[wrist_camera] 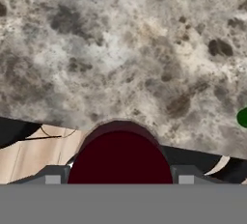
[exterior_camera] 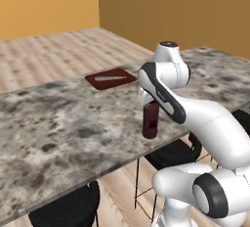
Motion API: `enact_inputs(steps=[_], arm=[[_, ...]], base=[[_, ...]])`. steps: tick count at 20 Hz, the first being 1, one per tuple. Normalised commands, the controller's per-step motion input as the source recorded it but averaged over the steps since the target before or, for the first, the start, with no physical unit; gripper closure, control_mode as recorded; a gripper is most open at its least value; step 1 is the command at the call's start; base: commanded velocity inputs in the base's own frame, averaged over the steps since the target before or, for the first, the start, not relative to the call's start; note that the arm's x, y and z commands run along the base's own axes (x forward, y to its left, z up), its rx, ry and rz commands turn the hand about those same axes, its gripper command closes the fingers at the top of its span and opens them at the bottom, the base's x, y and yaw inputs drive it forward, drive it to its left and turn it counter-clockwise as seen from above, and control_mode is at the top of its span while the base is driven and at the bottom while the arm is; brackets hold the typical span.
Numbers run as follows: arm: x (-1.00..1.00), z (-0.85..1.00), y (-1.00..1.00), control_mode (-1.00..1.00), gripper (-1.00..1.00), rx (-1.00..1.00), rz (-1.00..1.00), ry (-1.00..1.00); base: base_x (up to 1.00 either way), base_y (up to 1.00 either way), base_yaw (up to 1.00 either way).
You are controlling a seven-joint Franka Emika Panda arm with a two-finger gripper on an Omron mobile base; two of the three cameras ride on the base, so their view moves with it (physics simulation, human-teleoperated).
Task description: Place the drinks on the dining counter in a tight cluster.
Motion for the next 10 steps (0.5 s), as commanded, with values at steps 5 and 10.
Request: enact_inputs(steps=[5, 10], arm=[[0.00, 0.00, 0.00, 1.00, 1.00, 0.00, 0.00, 0.00], [0.00, 0.00, 0.00, 1.00, 1.00, 0.00, 0.00, 0.00]], base=[[0.45, -0.16, 0.17], [0.42, -0.22, 0.03]])
